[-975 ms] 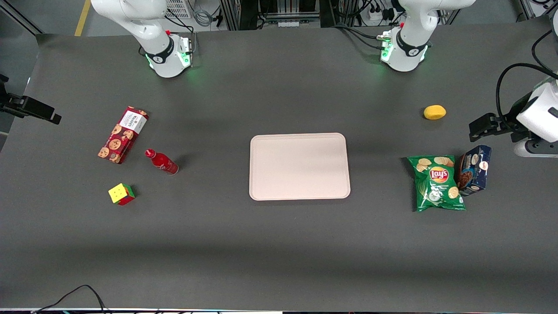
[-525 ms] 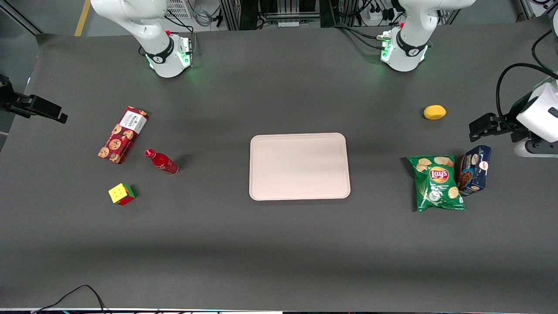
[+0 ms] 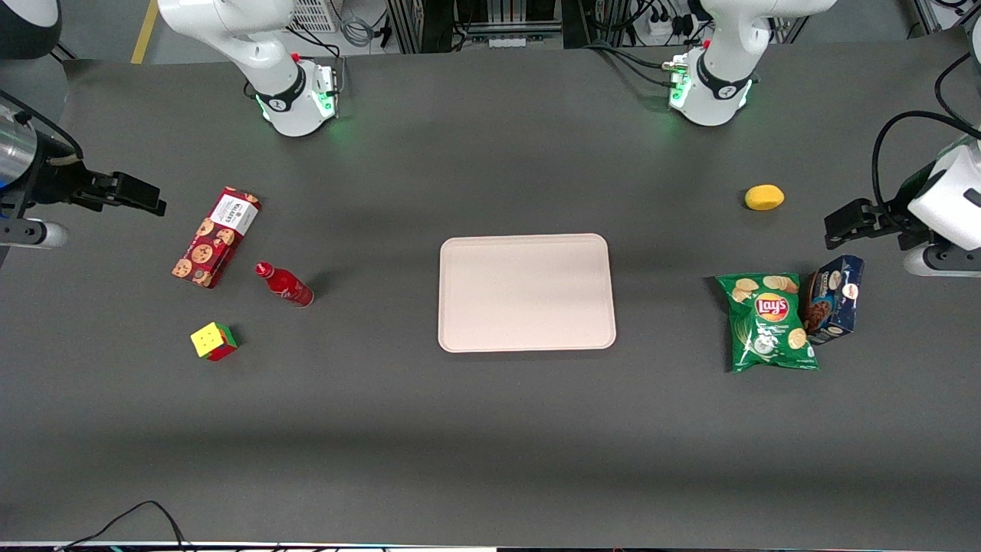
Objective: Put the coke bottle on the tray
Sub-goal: 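Move the open right gripper over the red Coca-Cola bottle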
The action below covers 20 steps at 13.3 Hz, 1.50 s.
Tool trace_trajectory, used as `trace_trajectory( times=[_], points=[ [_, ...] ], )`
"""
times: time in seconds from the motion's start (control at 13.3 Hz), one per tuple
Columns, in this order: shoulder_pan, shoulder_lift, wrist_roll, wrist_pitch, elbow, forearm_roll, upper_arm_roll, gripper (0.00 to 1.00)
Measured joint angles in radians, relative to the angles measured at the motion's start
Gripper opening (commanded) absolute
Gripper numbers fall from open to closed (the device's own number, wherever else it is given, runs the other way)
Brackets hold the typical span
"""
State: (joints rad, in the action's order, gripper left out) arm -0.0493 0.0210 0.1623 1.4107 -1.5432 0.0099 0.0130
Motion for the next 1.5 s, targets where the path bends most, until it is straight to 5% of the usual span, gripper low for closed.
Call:
trace_trajectory(
  times=[0.67, 1.5],
  points=[
    [-0.020, -0.191, -0.006, 0.582, -0.615, 0.001, -0.009, 1.00],
    [-0.021, -0.174, -0.006, 1.023, -0.897, 0.001, -0.025, 1.00]
  ],
)
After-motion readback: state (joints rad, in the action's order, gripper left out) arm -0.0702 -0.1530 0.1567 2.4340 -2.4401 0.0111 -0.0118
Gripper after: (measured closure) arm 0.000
